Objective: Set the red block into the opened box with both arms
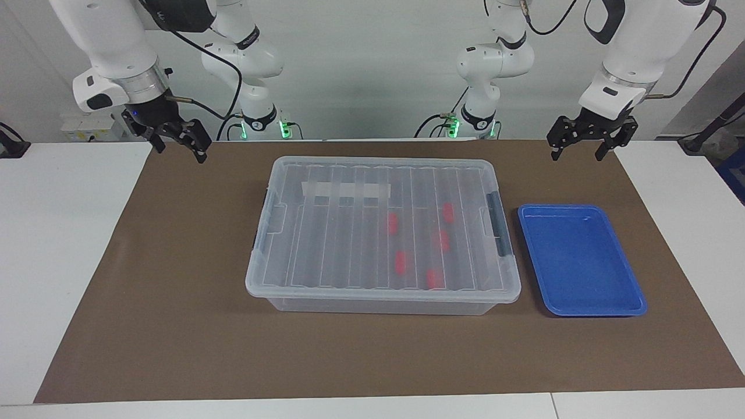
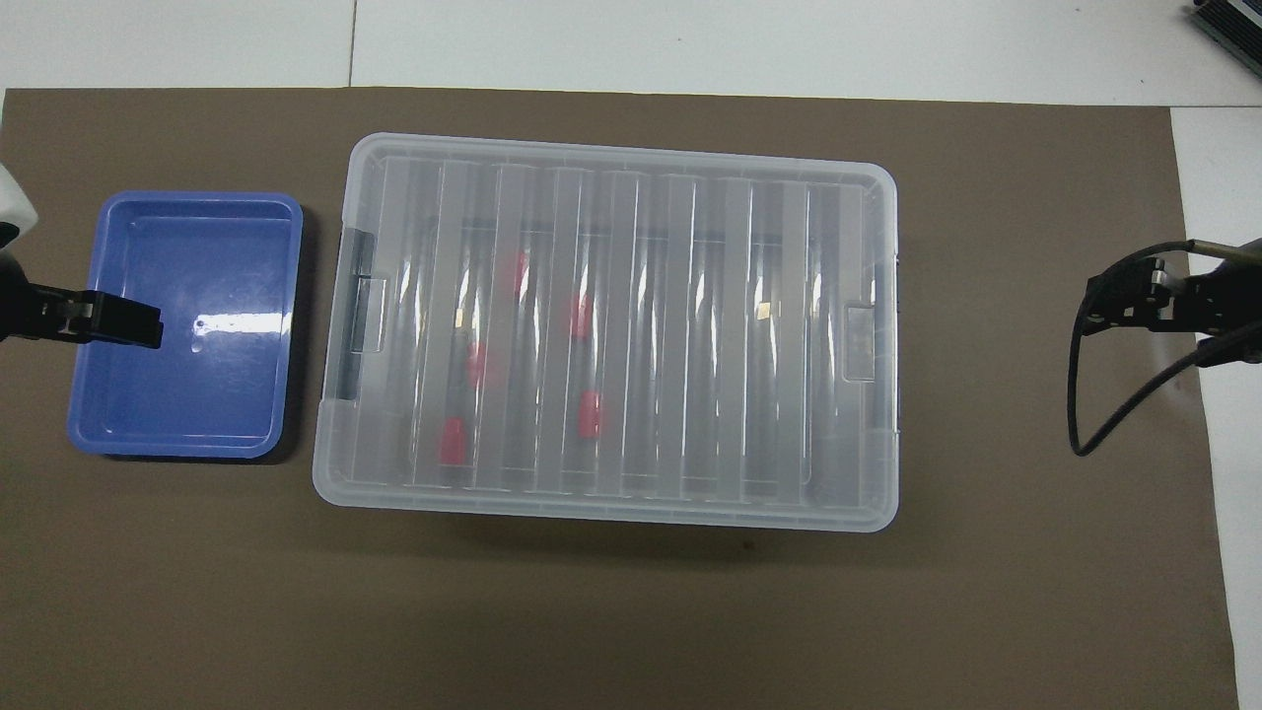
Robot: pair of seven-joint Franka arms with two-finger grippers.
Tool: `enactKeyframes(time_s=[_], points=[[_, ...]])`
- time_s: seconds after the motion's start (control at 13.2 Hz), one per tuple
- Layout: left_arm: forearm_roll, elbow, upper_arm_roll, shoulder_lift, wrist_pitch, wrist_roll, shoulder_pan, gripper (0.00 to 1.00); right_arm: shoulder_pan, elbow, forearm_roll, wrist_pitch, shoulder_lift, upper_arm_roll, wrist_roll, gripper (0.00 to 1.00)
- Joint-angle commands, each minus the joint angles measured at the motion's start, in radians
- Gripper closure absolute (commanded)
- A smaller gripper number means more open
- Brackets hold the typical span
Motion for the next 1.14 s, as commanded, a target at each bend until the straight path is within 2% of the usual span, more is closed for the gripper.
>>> enactKeyframes(time_s=[0.0, 1.06], points=[[-0.056, -0.005, -0.006, -0.014, 0.014, 0.001, 0.007, 0.00, -0.011, 0.022, 0.007, -0.021, 0.011, 0.006, -0.032, 0.00], [-0.046, -0.006, 0.008, -0.012, 0.087, 0.003, 0.015, 0.00, -0.013, 0.005, 0.002, -0.014, 0.003, 0.004, -0.031, 0.00]])
